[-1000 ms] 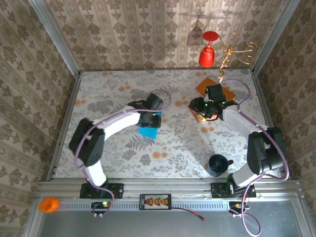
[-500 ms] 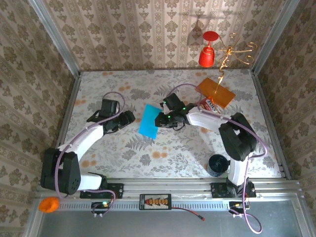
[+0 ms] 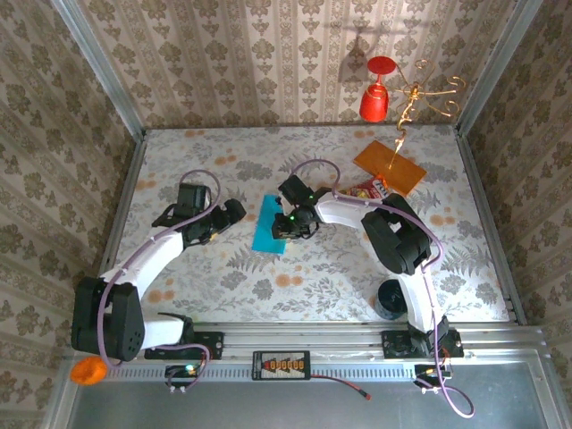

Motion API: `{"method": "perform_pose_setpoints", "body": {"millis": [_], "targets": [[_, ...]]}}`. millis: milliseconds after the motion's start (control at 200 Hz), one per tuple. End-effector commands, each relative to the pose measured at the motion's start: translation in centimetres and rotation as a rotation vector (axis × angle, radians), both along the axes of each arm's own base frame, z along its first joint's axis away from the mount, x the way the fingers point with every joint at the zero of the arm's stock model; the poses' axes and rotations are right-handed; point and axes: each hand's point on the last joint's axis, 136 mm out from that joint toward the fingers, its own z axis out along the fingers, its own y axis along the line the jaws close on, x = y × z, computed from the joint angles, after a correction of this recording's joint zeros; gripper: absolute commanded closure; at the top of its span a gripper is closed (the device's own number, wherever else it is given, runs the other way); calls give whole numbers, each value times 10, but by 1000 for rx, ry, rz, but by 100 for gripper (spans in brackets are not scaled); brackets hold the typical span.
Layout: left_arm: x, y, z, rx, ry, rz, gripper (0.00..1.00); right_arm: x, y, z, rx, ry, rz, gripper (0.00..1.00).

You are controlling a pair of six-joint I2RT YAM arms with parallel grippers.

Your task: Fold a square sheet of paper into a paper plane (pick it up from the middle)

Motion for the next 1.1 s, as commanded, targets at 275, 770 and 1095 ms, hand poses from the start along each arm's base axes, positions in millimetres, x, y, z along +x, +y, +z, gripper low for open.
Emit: {"method": "perform_pose_setpoints", "body": {"millis": [275,770,1095], "targets": [[-1,-31,-4,-43,36,-157,0,-43,-87,-27,-240,70,159,82],[-26,-120,-30,-170,125,-368,4,9,-83,31,84,-23,-251,77],[-27,-164,-31,-280,133,-462,30,15,-94,36,111,-32,-295,78]]}}
